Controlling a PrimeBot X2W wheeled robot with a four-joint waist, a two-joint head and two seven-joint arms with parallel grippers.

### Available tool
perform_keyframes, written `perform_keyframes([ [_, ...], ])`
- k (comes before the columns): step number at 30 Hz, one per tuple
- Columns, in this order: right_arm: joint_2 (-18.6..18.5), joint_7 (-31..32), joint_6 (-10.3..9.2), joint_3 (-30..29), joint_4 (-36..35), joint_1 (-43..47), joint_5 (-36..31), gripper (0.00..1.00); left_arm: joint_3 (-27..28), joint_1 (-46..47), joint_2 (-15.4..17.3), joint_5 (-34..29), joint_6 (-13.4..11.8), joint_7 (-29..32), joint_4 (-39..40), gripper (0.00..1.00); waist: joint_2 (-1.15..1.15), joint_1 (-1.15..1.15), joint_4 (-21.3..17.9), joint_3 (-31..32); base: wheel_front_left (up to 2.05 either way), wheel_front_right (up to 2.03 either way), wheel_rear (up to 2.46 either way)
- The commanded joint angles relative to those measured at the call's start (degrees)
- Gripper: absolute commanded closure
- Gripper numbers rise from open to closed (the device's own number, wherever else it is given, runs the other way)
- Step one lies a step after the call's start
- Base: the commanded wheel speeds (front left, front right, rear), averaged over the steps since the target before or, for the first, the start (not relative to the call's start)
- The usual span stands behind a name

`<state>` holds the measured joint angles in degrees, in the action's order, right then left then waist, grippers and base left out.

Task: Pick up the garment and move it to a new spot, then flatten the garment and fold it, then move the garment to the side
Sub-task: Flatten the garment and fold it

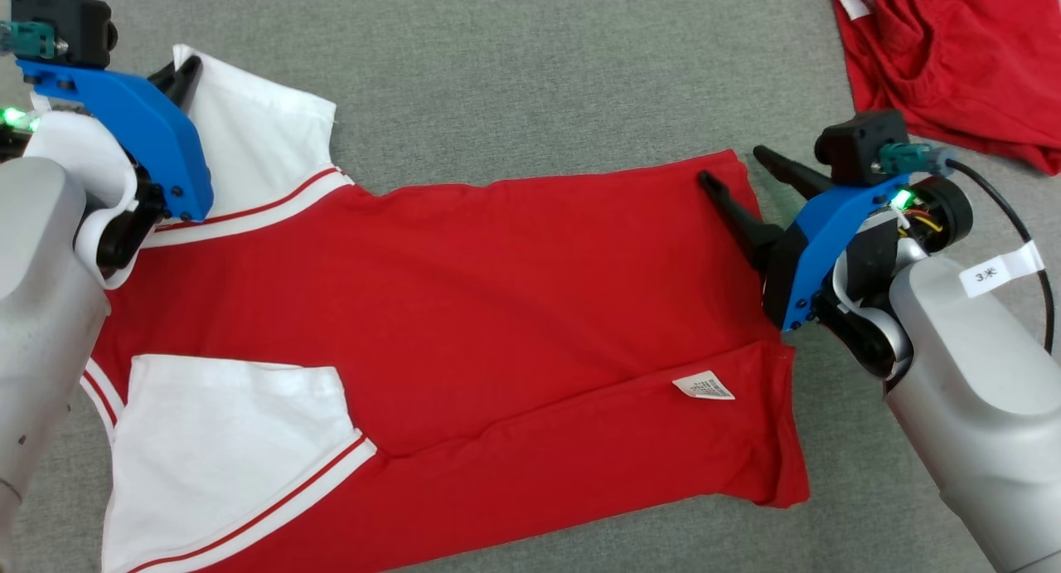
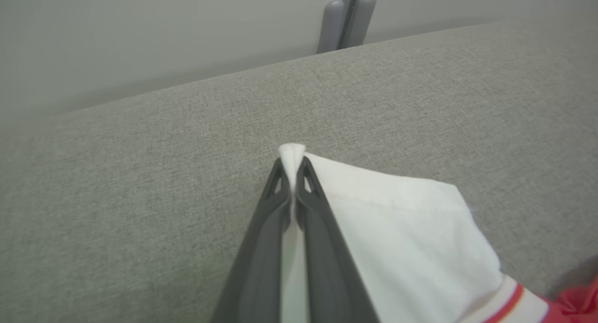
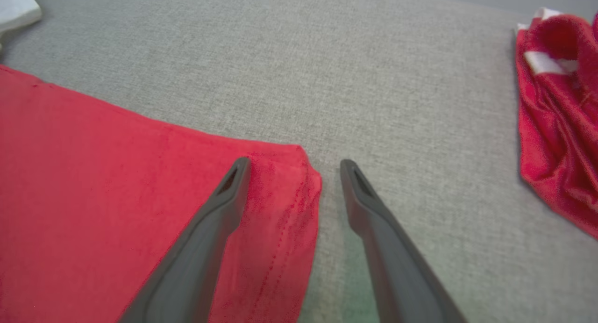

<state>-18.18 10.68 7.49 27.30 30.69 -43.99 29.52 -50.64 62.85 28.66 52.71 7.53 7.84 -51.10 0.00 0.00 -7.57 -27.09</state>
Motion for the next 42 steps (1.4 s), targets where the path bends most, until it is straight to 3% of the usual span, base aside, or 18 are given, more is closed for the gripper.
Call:
perform_keyframes([
  [1, 0.15, 0.77, 0.01, 0.42, 0.47, 0.90, 0.17, 0.00, -0.42, 1.60, -0.22, 0.51, -0.08, -0.78, 0.12, 1.00, 0.00, 0.00, 0.40, -0.18, 0.00, 0.00, 0.00],
  [4, -0.04, 1.94, 0.01, 1.13, 1.72, 0.32, -0.68, 0.00, -1.27, 1.94, -0.74, 0.95, -0.08, -1.55, -0.06, 1.00, 0.00, 0.00, 0.91, -0.34, 0.00, 0.00, 0.00],
  [5, 0.27, 2.06, 0.01, 1.24, 2.11, 0.28, -0.40, 0.15, -1.37, 2.19, -0.80, 1.21, -0.08, -1.80, -0.13, 1.00, 0.00, 0.00, 1.08, -0.37, 0.00, 0.00, 0.00],
  [6, 0.30, 2.36, 0.01, 1.45, 2.45, 0.09, -0.52, 0.51, -1.48, 2.46, -0.82, 1.36, -0.08, -2.25, -0.17, 1.00, 0.00, 0.00, 1.23, -0.42, 0.00, 0.00, 0.00],
  [7, 0.33, 2.39, 0.01, 1.54, 2.75, -0.14, -0.72, 0.70, -1.67, 2.60, -0.88, 1.50, -0.09, -2.53, -0.24, 1.00, 0.00, 0.00, 1.37, -0.45, 0.00, 0.00, 0.00],
  [8, 0.33, 2.39, 0.01, 1.54, 2.75, -0.14, -0.72, 0.70, -1.67, 2.60, -0.88, 1.50, -0.09, -2.53, -0.24, 1.00, 0.00, 0.00, 1.37, -0.45, 0.00, 0.00, 0.00],
  [9, 0.46, 2.19, 0.01, 1.48, 3.45, -0.58, -0.80, 1.00, -2.21, 2.65, -1.12, 1.85, -0.08, -3.03, -0.40, 1.00, 0.00, 0.00, 1.65, -0.50, 0.00, 0.00, 0.00],
  [15, 0.52, -2.74, -0.01, -0.71, 5.44, -3.21, -2.04, 1.00, -2.99, 3.49, -1.44, 2.68, -0.09, -5.75, -0.69, 1.00, 0.00, 0.00, 2.66, -0.13, 0.00, 0.00, 0.00],
  [19, 1.23, -10.35, 0.00, -3.99, 10.18, -4.93, -7.07, 1.00, -3.60, 3.34, -2.40, 2.87, -0.09, -10.59, -0.53, 1.00, 0.00, 0.00, 3.94, 1.55, 0.00, 0.00, 0.00],
  [26, 2.99, -14.40, 0.00, -4.58, 15.05, -4.41, -9.23, 1.00, -5.21, 0.22, -2.83, 4.64, -0.08, -14.38, 1.73, 1.00, 0.00, 0.00, 5.17, 4.04, 0.00, 0.00, 0.00],
  [36, 3.69, -21.36, 0.01, -4.99, 18.72, -0.45, -9.88, 1.00, -6.89, -8.95, 0.84, 6.87, -0.13, -20.40, 10.29, 1.00, 0.00, 0.00, 6.20, 7.12, 0.00, 0.00, 0.00],
  [42, 3.89, -24.21, 0.01, -6.25, 19.81, 2.34, -11.03, 1.00, -6.15, -15.67, 4.00, 6.49, -2.51, -22.25, 16.81, 1.00, 0.00, 0.00, 6.85, 8.50, 0.00, 0.00, 0.00],
])
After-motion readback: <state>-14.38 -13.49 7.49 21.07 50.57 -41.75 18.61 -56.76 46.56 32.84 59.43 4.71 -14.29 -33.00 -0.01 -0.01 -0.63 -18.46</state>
